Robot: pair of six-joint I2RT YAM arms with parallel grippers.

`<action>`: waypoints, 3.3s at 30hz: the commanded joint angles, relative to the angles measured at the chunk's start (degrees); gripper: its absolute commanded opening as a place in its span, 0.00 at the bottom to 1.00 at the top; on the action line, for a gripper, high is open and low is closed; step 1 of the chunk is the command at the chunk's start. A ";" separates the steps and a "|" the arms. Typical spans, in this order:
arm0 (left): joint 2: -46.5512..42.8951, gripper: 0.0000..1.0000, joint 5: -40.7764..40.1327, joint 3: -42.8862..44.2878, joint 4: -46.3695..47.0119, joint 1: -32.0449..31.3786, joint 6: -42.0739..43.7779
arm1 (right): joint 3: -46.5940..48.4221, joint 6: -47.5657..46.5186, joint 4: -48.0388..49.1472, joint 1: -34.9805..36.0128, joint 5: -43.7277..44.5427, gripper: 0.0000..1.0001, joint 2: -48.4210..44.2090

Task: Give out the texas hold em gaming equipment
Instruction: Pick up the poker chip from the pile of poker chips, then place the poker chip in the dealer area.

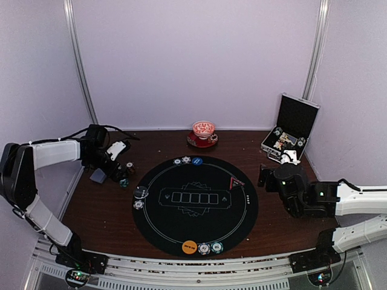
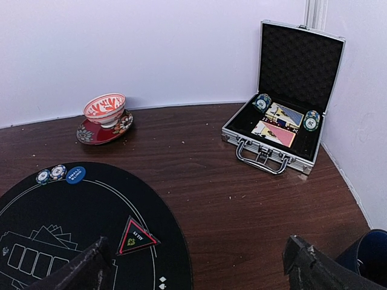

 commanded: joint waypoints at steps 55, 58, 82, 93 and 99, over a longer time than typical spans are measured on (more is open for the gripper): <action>9.76 0.52 4.56 -1.45 5.44 2.52 0.42 | 0.37 -0.83 0.38 -0.36 -0.83 1.00 -1.30; 10.25 0.52 4.68 -1.39 5.40 2.48 0.50 | 0.36 -0.83 0.39 -0.35 -0.84 1.00 -1.25; 6.74 0.24 5.05 -2.19 5.01 2.46 0.41 | 0.40 -0.93 0.59 -0.39 -0.88 1.00 -0.97; -0.81 0.23 10.63 -4.42 1.65 2.27 4.61 | 0.37 -0.92 0.59 -0.39 -0.76 1.00 -0.84; -6.51 0.23 12.53 -7.91 -1.58 -2.11 9.44 | 0.44 -0.91 0.59 -0.38 -0.78 1.00 -0.81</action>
